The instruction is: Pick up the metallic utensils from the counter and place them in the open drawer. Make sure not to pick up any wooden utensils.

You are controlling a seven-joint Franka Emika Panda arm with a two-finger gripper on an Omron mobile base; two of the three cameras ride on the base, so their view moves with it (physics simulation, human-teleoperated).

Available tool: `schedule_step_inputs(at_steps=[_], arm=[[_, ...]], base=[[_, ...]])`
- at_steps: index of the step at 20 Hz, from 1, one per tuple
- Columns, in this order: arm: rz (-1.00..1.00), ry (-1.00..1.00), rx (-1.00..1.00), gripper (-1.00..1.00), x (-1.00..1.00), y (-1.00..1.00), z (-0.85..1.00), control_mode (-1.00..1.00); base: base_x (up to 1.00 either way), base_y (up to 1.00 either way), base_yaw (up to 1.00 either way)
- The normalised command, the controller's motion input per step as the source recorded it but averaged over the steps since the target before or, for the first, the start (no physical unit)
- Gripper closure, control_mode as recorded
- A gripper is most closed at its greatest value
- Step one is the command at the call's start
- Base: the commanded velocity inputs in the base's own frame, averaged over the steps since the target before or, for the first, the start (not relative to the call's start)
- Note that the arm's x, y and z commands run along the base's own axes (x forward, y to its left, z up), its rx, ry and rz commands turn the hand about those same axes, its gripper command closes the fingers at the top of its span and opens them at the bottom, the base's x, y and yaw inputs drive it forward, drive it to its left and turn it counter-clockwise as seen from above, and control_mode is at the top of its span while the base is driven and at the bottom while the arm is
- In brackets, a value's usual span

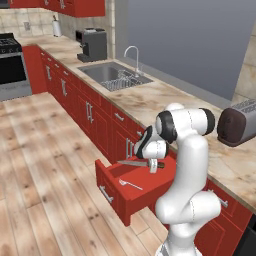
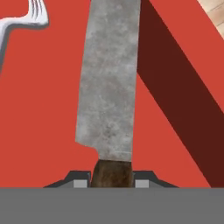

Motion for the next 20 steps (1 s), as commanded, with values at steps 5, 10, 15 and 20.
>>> schedule_step_inputs(at_steps=[5,10,15,20], arm=[[0.02,-0.11,0.01,1.00,-0.28,0.00,0.04,-1.00],[0.05,-0.24,0.07,1.00,-0.39,0.00,0.22,-1.00],[0.18,-0.14,0.01,1.00,-0.08,0.00,0.01,-1.00],[0.32,-0.02,0.00,1.00,0.00,0.00,0.00,-1.00]], base=[[0.00,0.00,0.00],[0.00,0.00,0.00],[0.00,0.00,0.00],[0.00,0.00,0.00]])
